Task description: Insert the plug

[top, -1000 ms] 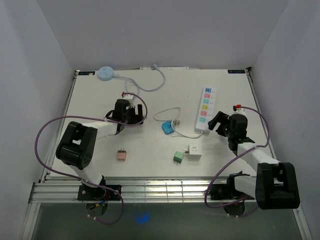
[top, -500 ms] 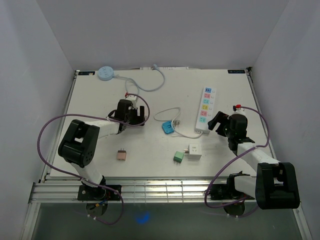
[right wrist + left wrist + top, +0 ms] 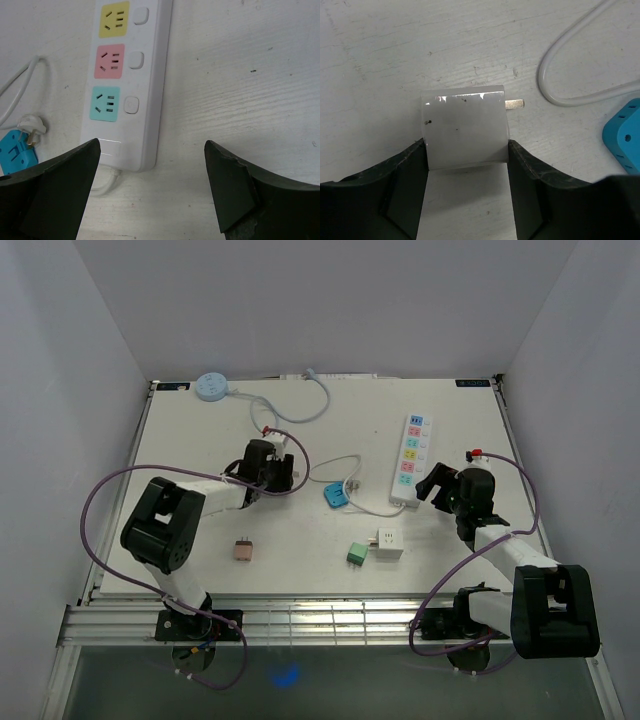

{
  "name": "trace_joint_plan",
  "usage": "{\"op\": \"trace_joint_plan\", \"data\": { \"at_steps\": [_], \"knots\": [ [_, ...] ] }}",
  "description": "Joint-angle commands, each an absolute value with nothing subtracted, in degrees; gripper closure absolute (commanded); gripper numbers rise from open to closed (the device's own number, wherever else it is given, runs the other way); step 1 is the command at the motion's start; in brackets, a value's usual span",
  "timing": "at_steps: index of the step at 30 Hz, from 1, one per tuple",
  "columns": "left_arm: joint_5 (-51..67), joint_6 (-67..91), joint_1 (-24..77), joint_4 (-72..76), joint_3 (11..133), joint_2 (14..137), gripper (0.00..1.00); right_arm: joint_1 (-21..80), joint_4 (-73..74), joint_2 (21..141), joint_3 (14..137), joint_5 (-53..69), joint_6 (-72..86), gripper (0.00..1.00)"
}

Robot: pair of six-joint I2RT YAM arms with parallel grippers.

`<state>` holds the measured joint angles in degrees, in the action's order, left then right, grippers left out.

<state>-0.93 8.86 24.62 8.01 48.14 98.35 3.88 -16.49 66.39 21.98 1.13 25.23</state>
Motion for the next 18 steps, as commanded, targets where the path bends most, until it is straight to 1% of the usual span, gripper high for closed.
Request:
{"op": "trace_joint_plan", "data": {
  "at_steps": [1, 7, 10, 13, 18],
  "knots": [
    [-0.62, 8.17, 25.93, 8.17, 49.22, 96.68, 0.47, 4.13, -17.67, 66.71, 24.26, 1.49, 24.70, 0.11],
    [-0.09, 7.91, 28.04, 11.77, 44.49, 90.28, 0.56, 4.13, -17.05, 67.94, 26.45, 4.74, 23.29, 0.11],
    [2.89, 7.65, 28.56, 13.70, 41.59, 85.62, 0.58, 4.13, -16.79, 68.82, 27.68, 8.86, 22.24, 0.10],
    [5.17, 7.47, 29.35, 16.25, 38.51, 80.78, 0.60, 4.13, -16.35, 69.96, 29.70, 14.66, 21.36, 0.10],
    [7.82, 6.51, 32.16, 18.01, 36.30, 77.08, 0.64, 4.13, -14.41, 71.45, 33.22, 25.56, 21.00, 0.09]
  ]
}}
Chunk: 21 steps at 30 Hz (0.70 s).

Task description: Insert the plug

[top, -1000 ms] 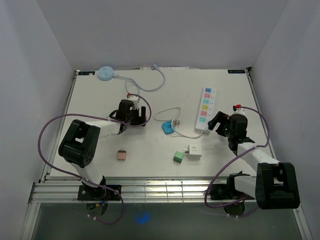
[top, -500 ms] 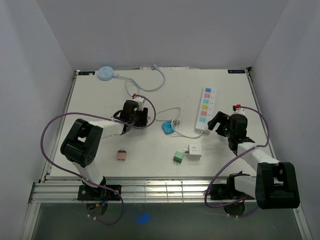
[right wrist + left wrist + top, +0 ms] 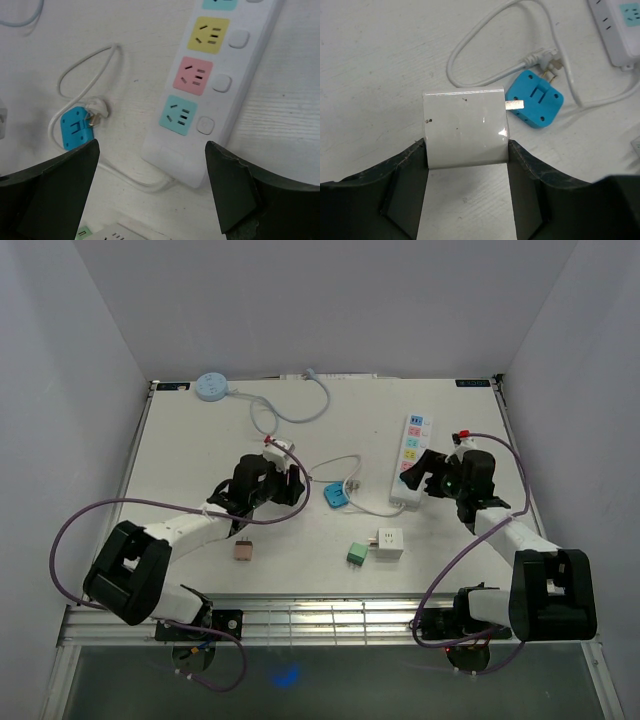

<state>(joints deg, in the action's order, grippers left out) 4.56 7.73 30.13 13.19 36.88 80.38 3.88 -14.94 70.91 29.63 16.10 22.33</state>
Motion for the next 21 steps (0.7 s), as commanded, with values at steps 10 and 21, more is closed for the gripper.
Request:
{"op": "trace_joint_plan", "data": {
  "at_steps": [10, 21],
  "knots": [
    [9.76, 2.82, 37.53, 22.59, 33.75, 74.09, 0.65, 9.13, -15.74, 77.60, 41.20, 46.14, 23.91, 0.00],
    [10.28, -2.98, 42.45, 25.13, 32.43, 72.86, 0.67, 21.00, -10.72, 84.29, 49.13, 44.83, 24.70, 0.02]
  ]
}}
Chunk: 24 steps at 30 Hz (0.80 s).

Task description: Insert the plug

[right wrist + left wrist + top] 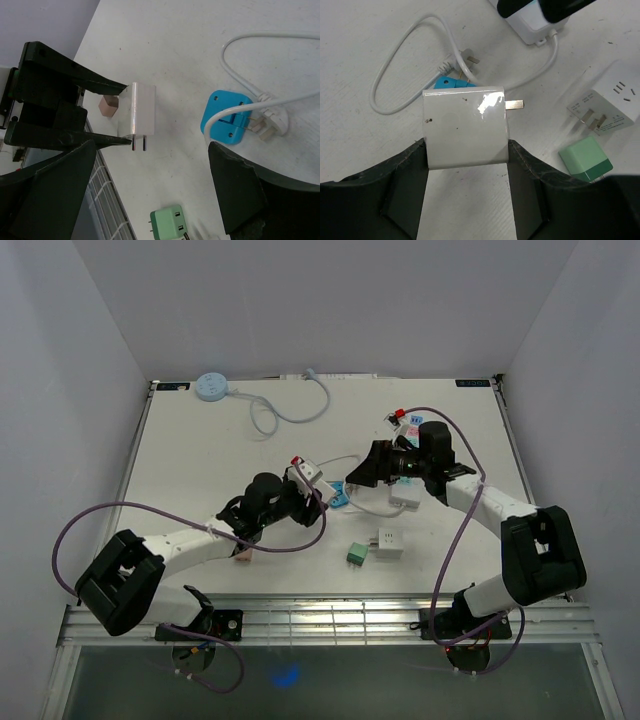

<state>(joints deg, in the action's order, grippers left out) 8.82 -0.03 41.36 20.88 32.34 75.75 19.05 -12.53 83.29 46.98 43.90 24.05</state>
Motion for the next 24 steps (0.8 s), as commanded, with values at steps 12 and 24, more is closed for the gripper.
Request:
{"op": "trace_joint_plan", "data": {
  "at_steps": [12, 24],
  "knots": [
    [10.19, -6.06, 44.56, 28.83, 30.06, 70.93, 0.70, 25.57, -16.43, 85.87, 46.59, 43.15, 27.33, 0.04],
    [10.37, -7.21, 45.18, 30.76, 28.92, 70.23, 0.71, 26.19, -17.15, 85.60, 47.28, 45.00, 28.13, 0.04]
  ]
}}
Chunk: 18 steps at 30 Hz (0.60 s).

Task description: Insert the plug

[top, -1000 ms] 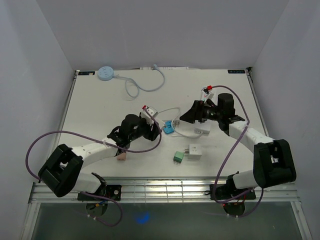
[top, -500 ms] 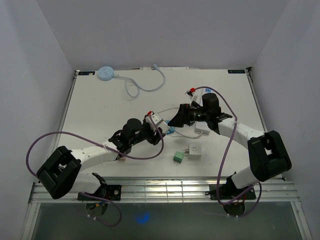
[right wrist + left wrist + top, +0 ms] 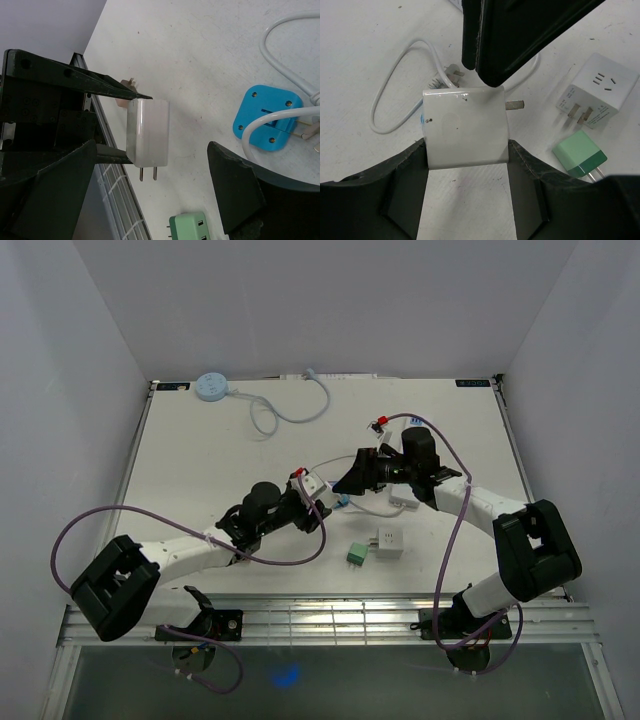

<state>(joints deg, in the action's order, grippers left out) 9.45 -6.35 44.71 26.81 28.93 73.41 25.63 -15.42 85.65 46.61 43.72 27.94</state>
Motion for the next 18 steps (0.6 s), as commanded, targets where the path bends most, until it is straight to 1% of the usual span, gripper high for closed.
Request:
{"op": "trace_joint_plan", "data": {
  "at_steps": [1, 4, 6, 8, 10, 11, 13, 14, 16, 17, 18],
  "knots": [
    [10.28, -7.38, 45.09, 30.85, 28.83, 70.05, 0.71, 26.37, -16.53, 85.87, 47.55, 44.83, 27.95, 0.04],
    [10.20, -7.64, 45.35, 31.72, 28.13, 69.00, 0.71, 26.72, -15.12, 87.01, 48.16, 44.47, 27.51, 0.05],
    [10.55, -7.91, 45.44, 33.13, 27.16, 68.47, 0.71, 27.24, -15.47, 87.71, 48.16, 44.65, 27.77, 0.08],
    [10.72, -8.17, 45.44, 33.92, 26.55, 67.94, 0.71, 27.95, -16.17, 88.33, 48.08, 45.09, 28.12, 0.15],
    [10.81, -8.35, 45.44, 34.80, 26.02, 67.68, 0.72, 28.65, -17.22, 88.68, 47.90, 45.52, 28.82, 0.16],
    [10.90, -8.35, 45.44, 34.89, 25.93, 67.50, 0.72, 28.91, -17.66, 89.03, 47.90, 45.61, 29.09, 0.23],
    [11.34, -8.35, 45.44, 35.16, 25.84, 67.76, 0.71, 29.35, -18.37, 89.12, 47.64, 46.14, 29.53, 0.26],
    [11.51, -8.35, 45.44, 35.16, 25.84, 67.94, 0.71, 29.53, -19.07, 89.12, 47.55, 46.32, 29.71, 0.31],
    [11.60, -8.44, 45.53, 35.16, 26.01, 68.20, 0.71, 29.79, -19.68, 89.21, 47.55, 47.19, 29.88, 0.37],
    [11.60, -8.44, 45.53, 35.07, 26.10, 68.46, 0.71, 29.71, -20.12, 89.30, 47.55, 47.55, 29.97, 0.48],
    [11.51, -8.52, 45.53, 34.98, 26.19, 68.81, 0.71, 29.79, -20.30, 89.47, 47.55, 47.90, 29.97, 0.51]
  ]
}}
